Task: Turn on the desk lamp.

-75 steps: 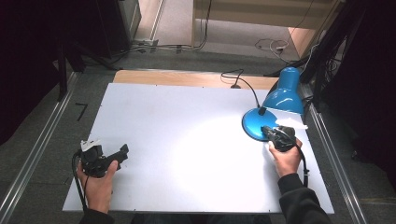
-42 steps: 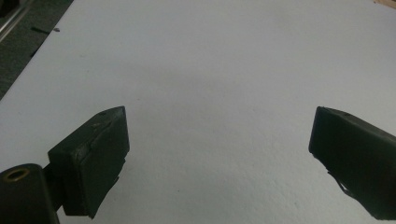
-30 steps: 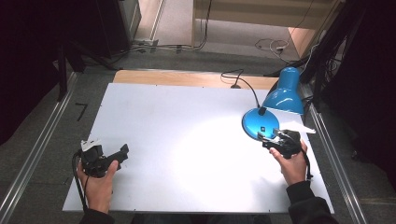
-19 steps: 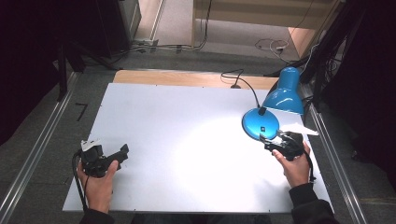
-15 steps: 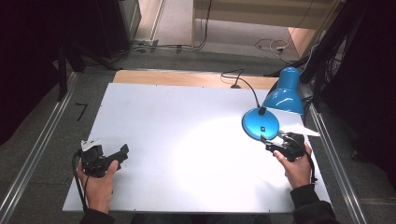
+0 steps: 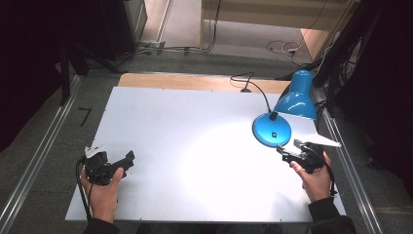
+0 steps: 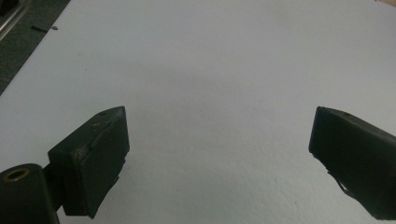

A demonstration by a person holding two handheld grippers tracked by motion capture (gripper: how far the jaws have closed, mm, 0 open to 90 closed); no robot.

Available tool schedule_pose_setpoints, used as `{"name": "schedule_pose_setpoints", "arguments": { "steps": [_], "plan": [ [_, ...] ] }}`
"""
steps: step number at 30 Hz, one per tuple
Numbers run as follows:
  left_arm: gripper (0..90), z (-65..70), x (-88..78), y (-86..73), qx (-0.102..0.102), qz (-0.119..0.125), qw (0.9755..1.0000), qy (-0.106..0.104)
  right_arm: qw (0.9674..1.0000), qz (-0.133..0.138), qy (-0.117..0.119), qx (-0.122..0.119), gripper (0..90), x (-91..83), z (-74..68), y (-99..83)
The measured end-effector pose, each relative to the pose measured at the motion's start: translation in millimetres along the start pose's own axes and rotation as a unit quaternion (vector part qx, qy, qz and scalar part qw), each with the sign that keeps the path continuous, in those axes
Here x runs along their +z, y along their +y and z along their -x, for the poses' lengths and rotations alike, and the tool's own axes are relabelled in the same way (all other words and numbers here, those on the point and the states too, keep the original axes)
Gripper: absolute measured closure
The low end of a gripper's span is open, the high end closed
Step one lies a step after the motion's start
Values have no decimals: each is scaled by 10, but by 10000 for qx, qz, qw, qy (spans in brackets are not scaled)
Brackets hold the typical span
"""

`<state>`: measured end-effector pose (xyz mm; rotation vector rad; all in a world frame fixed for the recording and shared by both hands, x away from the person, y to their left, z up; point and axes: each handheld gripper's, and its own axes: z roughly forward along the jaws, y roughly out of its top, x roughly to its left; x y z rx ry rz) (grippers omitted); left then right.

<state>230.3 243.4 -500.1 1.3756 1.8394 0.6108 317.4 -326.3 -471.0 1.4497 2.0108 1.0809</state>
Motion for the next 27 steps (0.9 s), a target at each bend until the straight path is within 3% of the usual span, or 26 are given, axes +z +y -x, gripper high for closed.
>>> {"name": "schedule_pose_setpoints", "arguments": {
  "steps": [27],
  "plan": [
    [55, 5, -2, -2, -9, 4, 10000, 3, 9999, -19, -110, -68, 210, -106, 58, -93]
  ]
}}
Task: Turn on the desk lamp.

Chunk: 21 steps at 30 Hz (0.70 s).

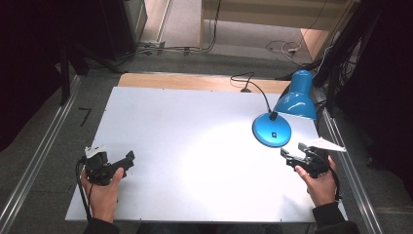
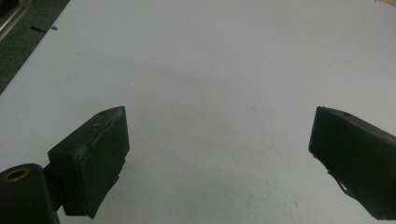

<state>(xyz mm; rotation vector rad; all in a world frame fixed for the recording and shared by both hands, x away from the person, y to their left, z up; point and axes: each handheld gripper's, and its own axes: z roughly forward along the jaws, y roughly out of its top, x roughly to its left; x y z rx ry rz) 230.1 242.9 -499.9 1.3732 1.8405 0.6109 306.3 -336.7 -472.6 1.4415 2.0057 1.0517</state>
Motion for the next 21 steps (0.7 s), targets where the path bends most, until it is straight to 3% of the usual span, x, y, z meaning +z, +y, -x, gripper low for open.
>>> {"name": "schedule_pose_setpoints", "arguments": {
  "steps": [21],
  "plan": [
    [56, 4, -1, -3, 1, -3, 10000, 3, 10000, -43, -78, 40, 209, -110, 87, -90]
  ]
}}
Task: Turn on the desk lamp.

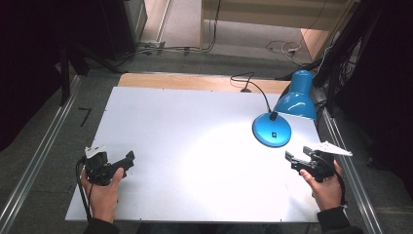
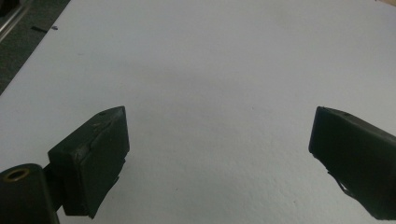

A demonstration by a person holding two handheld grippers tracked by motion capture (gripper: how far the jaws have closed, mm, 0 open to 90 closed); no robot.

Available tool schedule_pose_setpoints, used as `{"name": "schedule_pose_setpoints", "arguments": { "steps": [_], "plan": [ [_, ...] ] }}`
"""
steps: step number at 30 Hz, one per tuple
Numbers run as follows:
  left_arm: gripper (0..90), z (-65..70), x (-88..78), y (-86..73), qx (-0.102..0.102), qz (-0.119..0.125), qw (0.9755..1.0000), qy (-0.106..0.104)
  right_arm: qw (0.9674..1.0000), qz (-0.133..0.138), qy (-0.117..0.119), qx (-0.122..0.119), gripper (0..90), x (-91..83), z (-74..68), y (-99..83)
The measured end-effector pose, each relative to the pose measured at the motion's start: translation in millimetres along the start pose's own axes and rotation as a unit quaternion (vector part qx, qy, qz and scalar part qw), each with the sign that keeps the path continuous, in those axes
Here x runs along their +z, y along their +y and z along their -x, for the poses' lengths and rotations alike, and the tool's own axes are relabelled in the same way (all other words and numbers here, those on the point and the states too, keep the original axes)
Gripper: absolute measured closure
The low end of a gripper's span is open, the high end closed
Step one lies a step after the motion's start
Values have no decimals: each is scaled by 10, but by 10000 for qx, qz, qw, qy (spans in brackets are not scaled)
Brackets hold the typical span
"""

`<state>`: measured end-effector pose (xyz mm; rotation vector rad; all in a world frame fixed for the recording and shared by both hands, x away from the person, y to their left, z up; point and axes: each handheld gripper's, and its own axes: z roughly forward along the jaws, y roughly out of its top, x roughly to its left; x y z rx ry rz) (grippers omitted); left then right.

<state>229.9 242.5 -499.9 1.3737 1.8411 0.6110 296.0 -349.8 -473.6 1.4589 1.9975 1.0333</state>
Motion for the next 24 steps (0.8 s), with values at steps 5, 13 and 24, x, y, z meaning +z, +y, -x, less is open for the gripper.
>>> {"name": "schedule_pose_setpoints", "arguments": {
  "steps": [5, 13, 24],
  "plan": [
    [56, 0, -1, 0, -1, -3, 10000, -1, 10000, -25, -15, 64, 209, -30, 32, -48],
    [55, -2, -2, 1, -13, 4, 10000, -4, 9998, -63, -75, 163, 209, -94, 103, -139],
    [56, 13, 8, -1, 1, -2, 10000, -12, 9986, -312, -365, 204, 155, -69, 232, -309]
  ]
}}
